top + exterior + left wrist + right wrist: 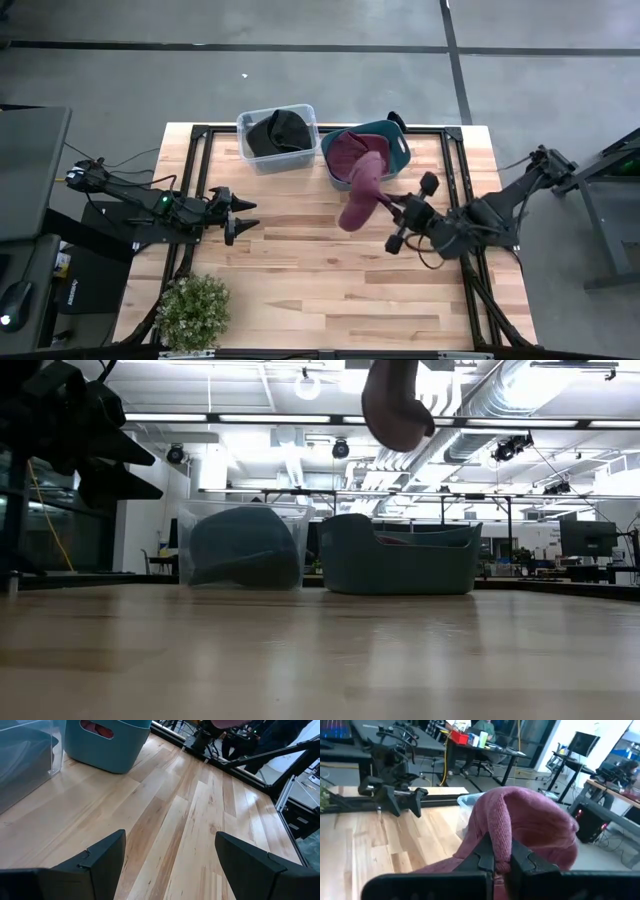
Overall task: Pick & Place hat
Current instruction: Put the red cap into the blue bin
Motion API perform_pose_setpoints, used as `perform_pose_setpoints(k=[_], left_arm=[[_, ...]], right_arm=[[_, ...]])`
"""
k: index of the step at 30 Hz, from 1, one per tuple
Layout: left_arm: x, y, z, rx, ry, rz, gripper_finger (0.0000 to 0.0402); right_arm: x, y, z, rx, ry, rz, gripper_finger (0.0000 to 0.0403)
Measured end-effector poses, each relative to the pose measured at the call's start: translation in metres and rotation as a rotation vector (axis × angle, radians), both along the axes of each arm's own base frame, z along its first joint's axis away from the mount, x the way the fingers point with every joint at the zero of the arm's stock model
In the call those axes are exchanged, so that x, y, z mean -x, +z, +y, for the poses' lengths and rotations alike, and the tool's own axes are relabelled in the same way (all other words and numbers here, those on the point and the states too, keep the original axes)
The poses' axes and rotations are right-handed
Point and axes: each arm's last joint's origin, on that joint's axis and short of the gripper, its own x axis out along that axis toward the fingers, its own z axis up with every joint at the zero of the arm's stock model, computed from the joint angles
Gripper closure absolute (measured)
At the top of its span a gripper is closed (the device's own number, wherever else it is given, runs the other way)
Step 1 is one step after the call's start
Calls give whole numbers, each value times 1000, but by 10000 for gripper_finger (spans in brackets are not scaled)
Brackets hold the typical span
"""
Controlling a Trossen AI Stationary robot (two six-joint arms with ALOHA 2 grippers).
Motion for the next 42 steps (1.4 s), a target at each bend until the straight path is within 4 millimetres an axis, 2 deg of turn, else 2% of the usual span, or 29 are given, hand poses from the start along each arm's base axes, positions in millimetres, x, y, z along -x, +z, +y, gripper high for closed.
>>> perform_pose_setpoints(k=[8, 16, 27, 31, 38, 42], left_arm=[[0, 0, 0, 0, 0, 0, 110], [0, 0, 0, 0, 0, 0, 110], [0, 0, 0, 0, 0, 0, 110], [0, 0, 0, 0, 0, 0, 110], [0, 0, 0, 0, 0, 0, 110], [0, 0, 0, 0, 0, 0, 110]], right_arm=[[-19, 0, -35, 33, 2, 81, 397], [-28, -1, -64, 116, -15, 179, 397], [-31, -2, -80, 240, -82, 305, 397], [-37, 5, -84, 254, -111, 396, 398], [-63, 17, -92, 272, -146, 623, 398], [-82, 16, -99, 301, -165, 763, 398]])
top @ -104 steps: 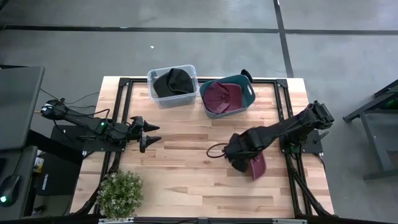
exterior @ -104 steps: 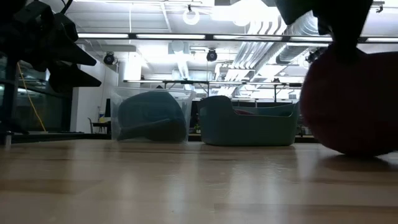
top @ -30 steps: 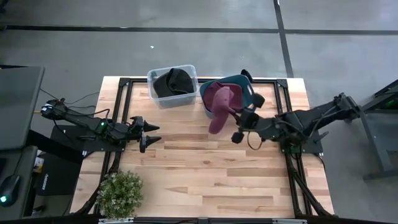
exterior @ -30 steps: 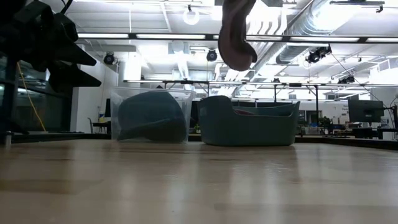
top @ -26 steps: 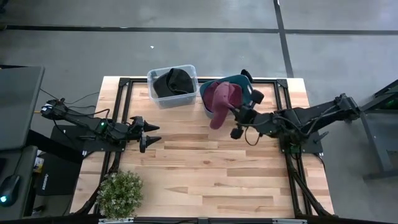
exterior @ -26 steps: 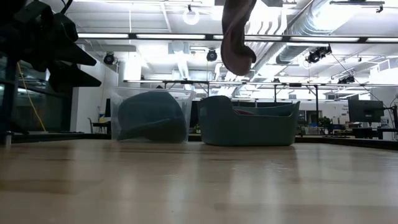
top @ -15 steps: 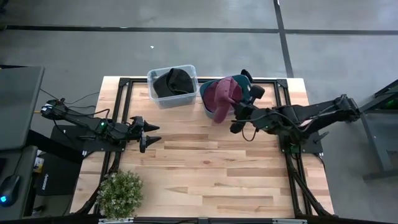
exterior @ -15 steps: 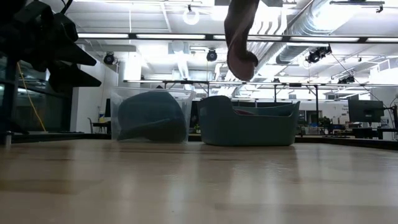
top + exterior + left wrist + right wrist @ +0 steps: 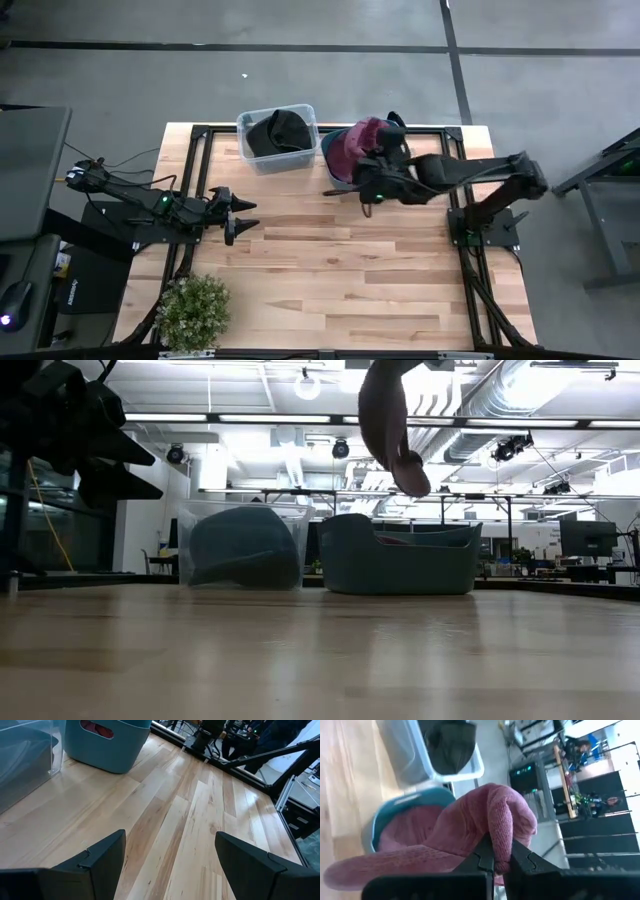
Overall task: Pick & Place hat
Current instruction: Put the red cap into the blue bin
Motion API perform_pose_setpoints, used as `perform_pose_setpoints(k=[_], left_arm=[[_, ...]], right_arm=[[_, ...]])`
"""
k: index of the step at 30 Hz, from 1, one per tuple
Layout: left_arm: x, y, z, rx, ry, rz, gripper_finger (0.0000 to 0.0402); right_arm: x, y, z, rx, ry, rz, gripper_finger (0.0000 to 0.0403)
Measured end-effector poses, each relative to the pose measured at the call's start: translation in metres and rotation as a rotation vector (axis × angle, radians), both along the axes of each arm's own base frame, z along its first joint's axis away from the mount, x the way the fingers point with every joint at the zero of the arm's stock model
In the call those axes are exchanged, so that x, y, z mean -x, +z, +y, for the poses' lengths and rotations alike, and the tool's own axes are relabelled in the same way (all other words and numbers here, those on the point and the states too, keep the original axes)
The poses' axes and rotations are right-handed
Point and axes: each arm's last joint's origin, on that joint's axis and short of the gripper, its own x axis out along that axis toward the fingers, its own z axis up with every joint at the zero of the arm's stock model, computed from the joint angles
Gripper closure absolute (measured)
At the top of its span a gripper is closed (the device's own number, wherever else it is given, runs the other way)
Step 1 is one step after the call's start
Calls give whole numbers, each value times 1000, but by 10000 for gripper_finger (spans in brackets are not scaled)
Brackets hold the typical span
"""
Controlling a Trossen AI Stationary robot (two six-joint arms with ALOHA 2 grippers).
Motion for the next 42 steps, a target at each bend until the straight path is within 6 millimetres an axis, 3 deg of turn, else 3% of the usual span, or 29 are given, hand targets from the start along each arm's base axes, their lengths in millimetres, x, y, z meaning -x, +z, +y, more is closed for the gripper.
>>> perform_pose_setpoints(k=[12, 23, 31, 38, 42], left_arm=[[0, 0, 0, 0, 0, 0, 110], [0, 0, 0, 0, 0, 0, 110], [0, 0, 0, 0, 0, 0, 110], [0, 0, 0, 0, 0, 0, 110], [0, 0, 0, 0, 0, 0, 110]], right_arm=[[-41, -32, -15, 147, -18, 391, 398], [-45, -38, -18, 342, 13, 623, 398], [-46, -39, -18, 390, 144, 831, 398], [-47, -36, -30, 465, 120, 929, 398], [-56, -48, -38, 491, 109, 1015, 398]])
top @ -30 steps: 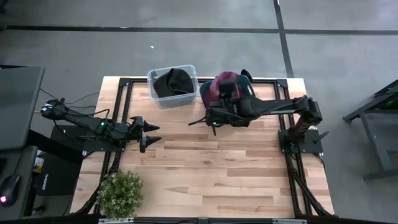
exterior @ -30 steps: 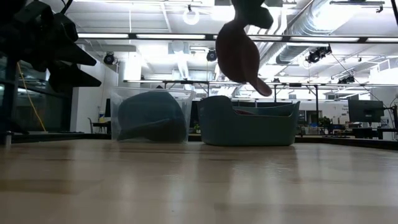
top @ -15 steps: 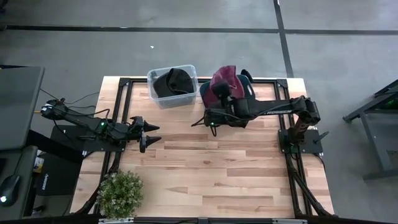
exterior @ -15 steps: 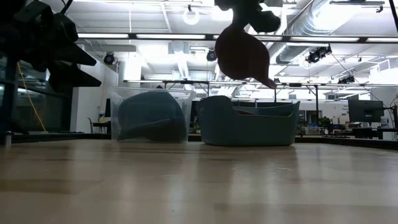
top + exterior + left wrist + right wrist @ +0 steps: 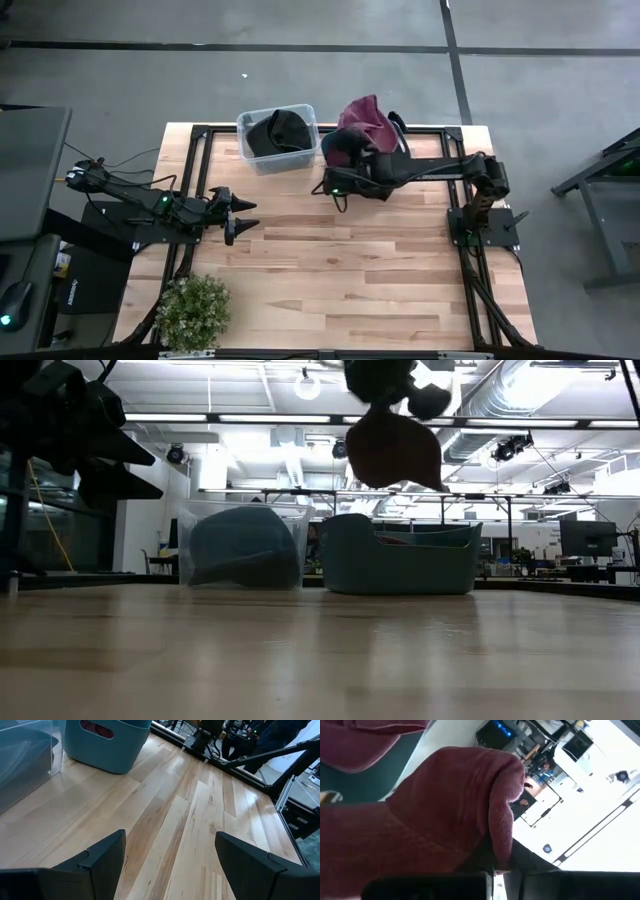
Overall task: Pick & Place hat
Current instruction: Put the red cap into the blue bin
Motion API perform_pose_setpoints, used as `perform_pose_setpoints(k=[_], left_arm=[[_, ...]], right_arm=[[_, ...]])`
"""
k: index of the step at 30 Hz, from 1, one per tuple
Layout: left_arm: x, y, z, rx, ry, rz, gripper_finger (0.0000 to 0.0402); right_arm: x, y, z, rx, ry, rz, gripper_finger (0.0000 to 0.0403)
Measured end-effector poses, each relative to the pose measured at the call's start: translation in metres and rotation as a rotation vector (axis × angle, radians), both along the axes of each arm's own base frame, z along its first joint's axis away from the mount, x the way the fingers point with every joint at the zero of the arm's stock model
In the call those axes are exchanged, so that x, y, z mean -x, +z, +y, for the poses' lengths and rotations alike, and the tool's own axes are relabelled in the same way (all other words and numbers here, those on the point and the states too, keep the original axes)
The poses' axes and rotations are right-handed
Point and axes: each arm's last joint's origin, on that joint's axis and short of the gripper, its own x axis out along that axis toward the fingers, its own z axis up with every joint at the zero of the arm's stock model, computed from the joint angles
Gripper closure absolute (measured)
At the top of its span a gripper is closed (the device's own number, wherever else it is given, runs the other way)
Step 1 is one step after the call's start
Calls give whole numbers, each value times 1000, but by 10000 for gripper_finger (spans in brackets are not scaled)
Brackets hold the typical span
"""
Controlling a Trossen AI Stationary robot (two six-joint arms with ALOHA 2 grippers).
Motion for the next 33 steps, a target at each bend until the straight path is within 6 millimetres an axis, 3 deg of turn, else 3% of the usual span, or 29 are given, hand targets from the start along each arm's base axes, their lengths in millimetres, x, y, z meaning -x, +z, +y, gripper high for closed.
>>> perform_pose_setpoints(k=[5, 11, 33], left_arm=[[0, 0, 0, 0, 0, 0, 110], [0, 0, 0, 0, 0, 0, 110], [0, 0, 0, 0, 0, 0, 110]], right_arm=[[-16, -27, -11, 27, -16, 138, 398], [-29, -46, -22, 58, -51, 160, 398], [-38, -52, -43, -55, -15, 188, 398]])
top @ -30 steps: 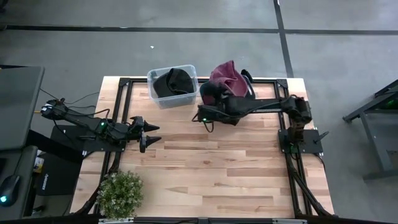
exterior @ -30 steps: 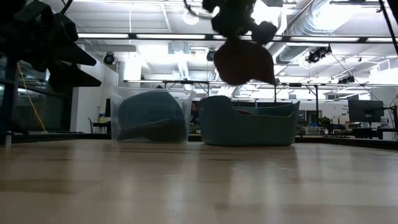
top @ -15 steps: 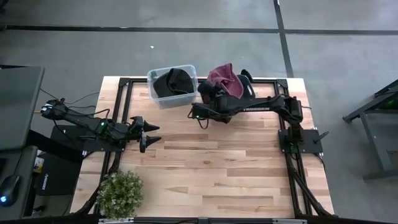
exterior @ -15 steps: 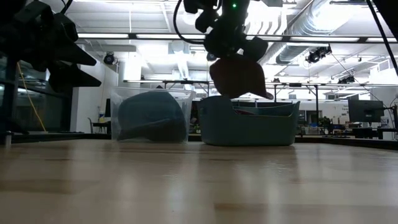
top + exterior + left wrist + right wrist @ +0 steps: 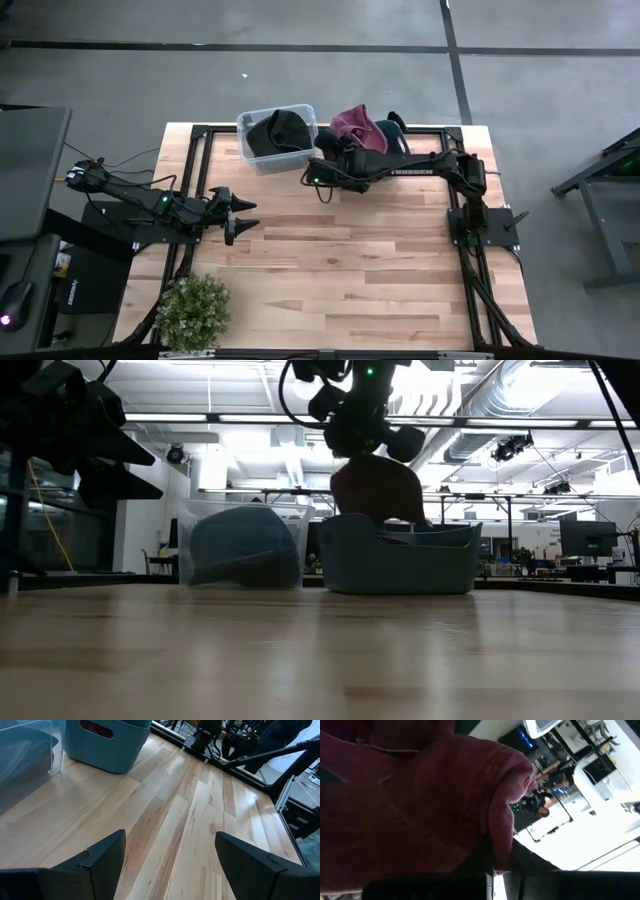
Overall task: Pick & Place hat
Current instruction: Put the red cap into the blue bin
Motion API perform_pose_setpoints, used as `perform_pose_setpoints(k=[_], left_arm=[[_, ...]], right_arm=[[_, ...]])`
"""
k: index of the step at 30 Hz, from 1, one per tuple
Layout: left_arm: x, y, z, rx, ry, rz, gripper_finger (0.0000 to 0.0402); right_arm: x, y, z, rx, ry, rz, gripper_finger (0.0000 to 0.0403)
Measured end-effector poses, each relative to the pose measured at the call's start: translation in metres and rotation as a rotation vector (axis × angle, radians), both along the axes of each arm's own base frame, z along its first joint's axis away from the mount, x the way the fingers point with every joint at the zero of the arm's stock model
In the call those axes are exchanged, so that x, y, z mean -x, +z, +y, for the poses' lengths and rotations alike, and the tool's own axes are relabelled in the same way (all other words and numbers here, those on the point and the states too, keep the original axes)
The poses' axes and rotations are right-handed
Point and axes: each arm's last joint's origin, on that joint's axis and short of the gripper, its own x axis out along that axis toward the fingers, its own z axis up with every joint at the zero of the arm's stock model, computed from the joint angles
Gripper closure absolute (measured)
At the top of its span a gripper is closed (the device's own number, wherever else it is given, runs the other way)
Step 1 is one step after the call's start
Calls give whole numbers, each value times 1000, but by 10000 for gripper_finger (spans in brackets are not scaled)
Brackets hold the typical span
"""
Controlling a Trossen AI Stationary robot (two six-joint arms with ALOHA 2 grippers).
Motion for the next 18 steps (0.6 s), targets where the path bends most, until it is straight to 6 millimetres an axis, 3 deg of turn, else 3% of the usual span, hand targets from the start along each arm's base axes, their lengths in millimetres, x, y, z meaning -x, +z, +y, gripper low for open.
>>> perform_pose_setpoints(k=[6, 18], left_arm=[[0, 0, 0, 0, 0, 0, 110], [0, 0, 0, 0, 0, 0, 110]], right_arm=[[0, -2, -8, -21, -2, 27, 398], [-8, -27, -6, -279, 75, 58, 387]])
